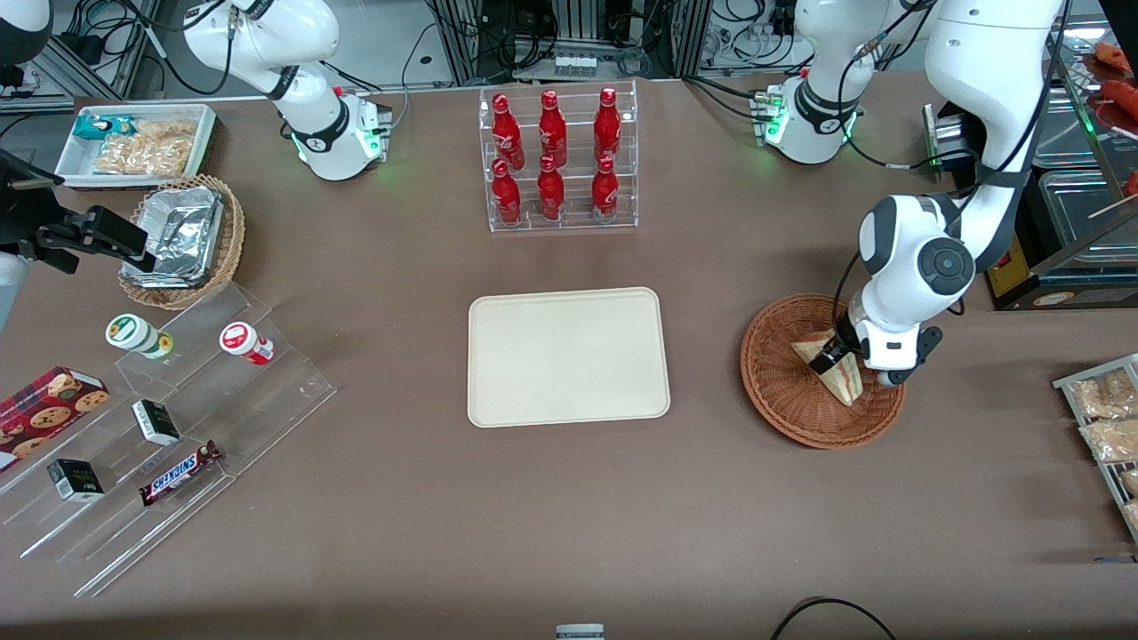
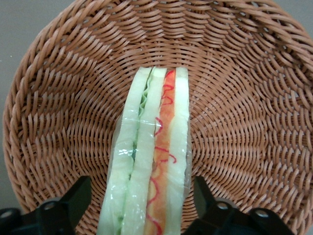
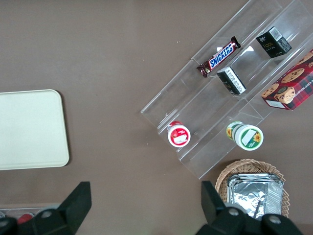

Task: Place sandwich from basket to tray
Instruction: 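Close the left gripper on the sandwich and lift it, then carry the sandwich with the left gripper over the cream tray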

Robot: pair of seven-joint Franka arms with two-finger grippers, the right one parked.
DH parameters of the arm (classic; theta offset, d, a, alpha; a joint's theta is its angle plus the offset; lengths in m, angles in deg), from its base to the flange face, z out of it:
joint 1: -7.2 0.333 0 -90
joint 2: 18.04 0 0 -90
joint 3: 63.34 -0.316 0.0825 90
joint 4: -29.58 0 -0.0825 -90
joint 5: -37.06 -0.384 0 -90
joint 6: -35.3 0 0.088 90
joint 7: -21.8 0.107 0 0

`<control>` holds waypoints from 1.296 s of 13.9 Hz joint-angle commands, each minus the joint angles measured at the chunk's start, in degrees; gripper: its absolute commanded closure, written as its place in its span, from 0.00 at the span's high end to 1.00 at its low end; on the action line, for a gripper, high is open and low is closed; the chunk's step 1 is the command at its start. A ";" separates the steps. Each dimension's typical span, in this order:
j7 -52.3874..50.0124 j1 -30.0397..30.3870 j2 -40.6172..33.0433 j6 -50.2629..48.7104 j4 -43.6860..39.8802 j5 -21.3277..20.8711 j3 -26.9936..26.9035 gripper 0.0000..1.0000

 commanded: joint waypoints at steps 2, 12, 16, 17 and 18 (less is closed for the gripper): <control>0.01 -0.09 -1.13 -1.20 -0.62 -0.10 0.39 0.08; 19.19 -10.53 2.28 -23.71 -18.36 -0.10 1.70 0.03; 13.03 -18.18 8.42 -25.28 -26.69 -0.80 1.70 0.04; 11.62 -20.37 10.70 -27.47 -30.29 -0.81 1.70 0.05; 9.26 -21.87 12.47 -28.97 -33.11 -0.81 1.70 0.06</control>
